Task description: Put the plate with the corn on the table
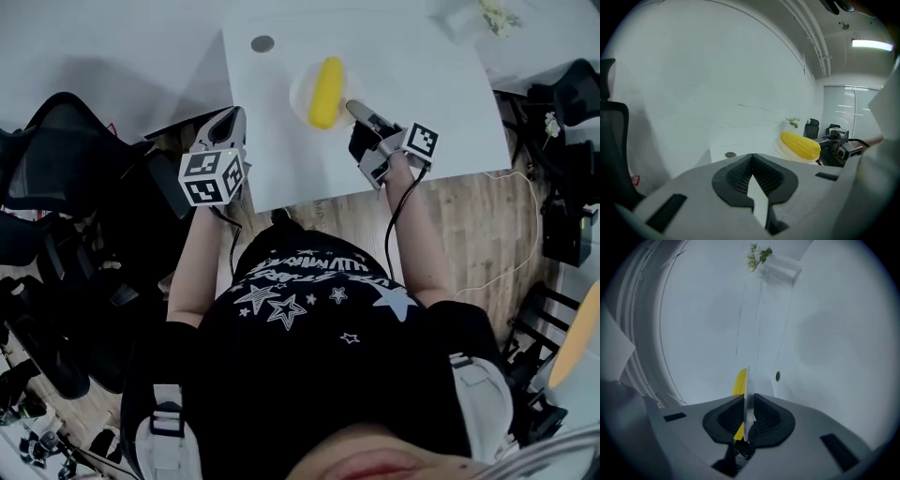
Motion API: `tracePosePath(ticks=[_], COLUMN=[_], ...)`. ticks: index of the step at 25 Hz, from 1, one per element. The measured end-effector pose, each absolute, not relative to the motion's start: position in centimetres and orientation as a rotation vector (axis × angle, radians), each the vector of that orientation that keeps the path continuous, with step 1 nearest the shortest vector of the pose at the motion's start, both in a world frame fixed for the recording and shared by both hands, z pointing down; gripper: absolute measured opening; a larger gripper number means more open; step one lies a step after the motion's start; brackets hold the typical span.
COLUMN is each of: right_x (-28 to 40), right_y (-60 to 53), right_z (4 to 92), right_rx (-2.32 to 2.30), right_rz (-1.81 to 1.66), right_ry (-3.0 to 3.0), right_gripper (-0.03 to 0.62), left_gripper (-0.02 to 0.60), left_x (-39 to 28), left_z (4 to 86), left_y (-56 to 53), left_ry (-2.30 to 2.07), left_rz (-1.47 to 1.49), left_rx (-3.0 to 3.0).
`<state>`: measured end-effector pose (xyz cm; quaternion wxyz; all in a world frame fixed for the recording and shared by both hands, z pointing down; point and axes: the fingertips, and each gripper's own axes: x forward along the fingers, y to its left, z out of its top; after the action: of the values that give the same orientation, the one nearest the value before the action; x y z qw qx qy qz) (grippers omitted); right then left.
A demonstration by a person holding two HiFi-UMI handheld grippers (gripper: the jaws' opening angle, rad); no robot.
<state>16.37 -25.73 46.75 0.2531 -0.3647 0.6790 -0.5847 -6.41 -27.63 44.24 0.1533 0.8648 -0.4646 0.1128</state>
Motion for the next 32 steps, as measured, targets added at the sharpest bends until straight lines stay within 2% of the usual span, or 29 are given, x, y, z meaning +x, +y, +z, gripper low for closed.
tracePosePath(ticks=[32], right_x=[15.3], right_y=[-46.4], right_z=[51.5], right_rx=[-0.814], right_rz=[-1.804], right_ry=[2.087], right_gripper=[0.041], left_gripper=[0.006], left_x=[-4.3], left_z=[47.5], left_y=[-41.4], left_ry=[-1.557], left_rz=[0.326], left_rx=[2.227])
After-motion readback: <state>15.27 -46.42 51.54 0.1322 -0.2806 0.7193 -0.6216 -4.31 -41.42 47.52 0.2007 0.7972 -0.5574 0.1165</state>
